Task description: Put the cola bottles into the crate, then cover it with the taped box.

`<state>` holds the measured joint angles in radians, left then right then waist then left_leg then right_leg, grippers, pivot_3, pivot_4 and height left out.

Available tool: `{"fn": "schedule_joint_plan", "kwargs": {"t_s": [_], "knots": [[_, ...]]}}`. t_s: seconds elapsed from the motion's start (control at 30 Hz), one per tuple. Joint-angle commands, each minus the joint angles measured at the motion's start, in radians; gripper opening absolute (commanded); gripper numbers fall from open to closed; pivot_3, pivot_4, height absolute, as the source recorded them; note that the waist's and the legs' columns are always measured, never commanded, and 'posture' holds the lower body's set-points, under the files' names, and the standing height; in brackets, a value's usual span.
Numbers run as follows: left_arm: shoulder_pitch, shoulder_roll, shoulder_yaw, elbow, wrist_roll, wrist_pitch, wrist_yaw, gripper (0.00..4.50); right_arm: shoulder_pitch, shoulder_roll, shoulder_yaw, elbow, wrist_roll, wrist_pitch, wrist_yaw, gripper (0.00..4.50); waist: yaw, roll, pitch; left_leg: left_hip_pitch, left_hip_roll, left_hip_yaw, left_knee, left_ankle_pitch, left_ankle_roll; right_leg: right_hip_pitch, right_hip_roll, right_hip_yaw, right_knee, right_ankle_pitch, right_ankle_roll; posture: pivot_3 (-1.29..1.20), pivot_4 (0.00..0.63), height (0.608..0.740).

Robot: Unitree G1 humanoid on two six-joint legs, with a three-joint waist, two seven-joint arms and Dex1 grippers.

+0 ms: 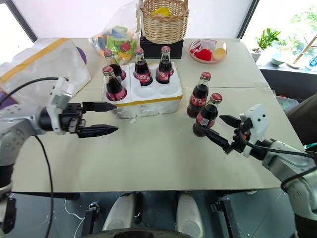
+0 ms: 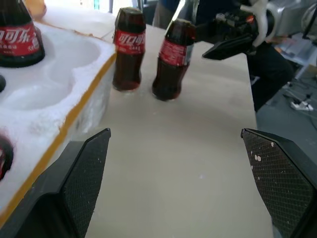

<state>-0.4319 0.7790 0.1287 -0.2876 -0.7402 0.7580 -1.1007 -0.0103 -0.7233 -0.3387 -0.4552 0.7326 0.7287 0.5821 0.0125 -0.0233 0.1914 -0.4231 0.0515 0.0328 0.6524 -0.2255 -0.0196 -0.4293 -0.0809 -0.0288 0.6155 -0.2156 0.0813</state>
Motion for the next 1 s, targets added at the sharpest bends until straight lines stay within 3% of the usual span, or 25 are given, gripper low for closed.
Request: {"fn": "schedule_joint_plan", "kwargs": {"t_s": [0.03, 0.3, 0.33, 0.43, 0.6, 0.7, 1.0], "knots": [[-0.043, -0.023, 0.006, -0.026, -0.005, -0.018, 0.047, 4.41, -0.04, 0.017, 0.021, 0.015, -0.015, -0.027, 0.002, 4.5, 0.0, 0.0, 0.0, 0.0, 0.0, 0.0, -0.001, 0.0, 0.0, -0.001, 0.0, 0.0, 0.0, 0.0, 0.0, 0.0, 0.15, 0.74], [-0.069, -0.046, -0.007, -0.023, -0.013, -0.007, 0.074, 4.41, -0.161, 0.094, 0.133, 0.158, -0.108, -0.091, 0.005, 4.5, 0.0, 0.0, 0.0, 0.001, 0.0, 0.0, -0.001, 0.0, 0.0, 0.0, 0.001, 0.0, 0.001, 0.0, 0.0, 0.0, 0.15, 0.74], [-0.068, -0.044, -0.006, -0.023, -0.013, -0.008, 0.075, 4.5, -0.16, 0.091, 0.126, 0.156, -0.103, -0.094, 0.016, 3.94, 0.001, 0.0, 0.0, 0.001, 0.0, 0.0, -0.001, 0.0, 0.0, 0.0, 0.001, 0.0, 0.001, 0.0, 0.0, 0.0, 0.15, 0.74], [-0.063, -0.034, 0.007, -0.023, -0.013, -0.008, 0.084, 4.5, -0.133, 0.072, 0.076, 0.092, -0.038, -0.073, 0.062, 2.8, 0.002, 0.0, 0.0, 0.0, 0.0, 0.0, 0.0, 0.0, 0.0, 0.0, 0.001, 0.0, 0.001, 0.0, 0.0, 0.0, 0.15, 0.74], [-0.034, -0.023, 0.046, -0.041, -0.042, 0.008, 0.11, 4.5, -0.07, 0.005, -0.017, -0.077, 0.188, 0.024, 0.172, 2.82, -0.002, 0.003, 0.001, 0.0, 0.0, 0.0, -0.002, 0.0, 0.0, -0.001, 0.001, 0.0, 0.001, 0.0, 0.001, 0.0, 0.15, 0.74], [-0.011, -0.008, 0.072, -0.061, -0.071, 0.023, 0.117, 4.5, -0.136, -0.021, 0.013, -0.122, 0.287, 0.073, 0.184, 2.82, -0.014, 0.003, 0.001, 0.001, 0.0, 0.0, -0.002, 0.0, 0.0, -0.001, 0.001, 0.0, 0.001, 0.0, 0.001, 0.0, 0.15, 0.74], [0.001, 0.029, 0.13, -0.052, -0.082, 0.019, 0.153, 4.5, -0.607, 0.185, 0.323, 0.1, 0.066, 0.031, 0.049, 2.82, -0.024, 0.002, 0.002, 0.0, 0.0, -0.001, -0.001, 0.0, 0.0, -0.003, 0.001, 0.0, 0.003, 0.0, 0.0, 0.0, 0.15, 0.74]]}}
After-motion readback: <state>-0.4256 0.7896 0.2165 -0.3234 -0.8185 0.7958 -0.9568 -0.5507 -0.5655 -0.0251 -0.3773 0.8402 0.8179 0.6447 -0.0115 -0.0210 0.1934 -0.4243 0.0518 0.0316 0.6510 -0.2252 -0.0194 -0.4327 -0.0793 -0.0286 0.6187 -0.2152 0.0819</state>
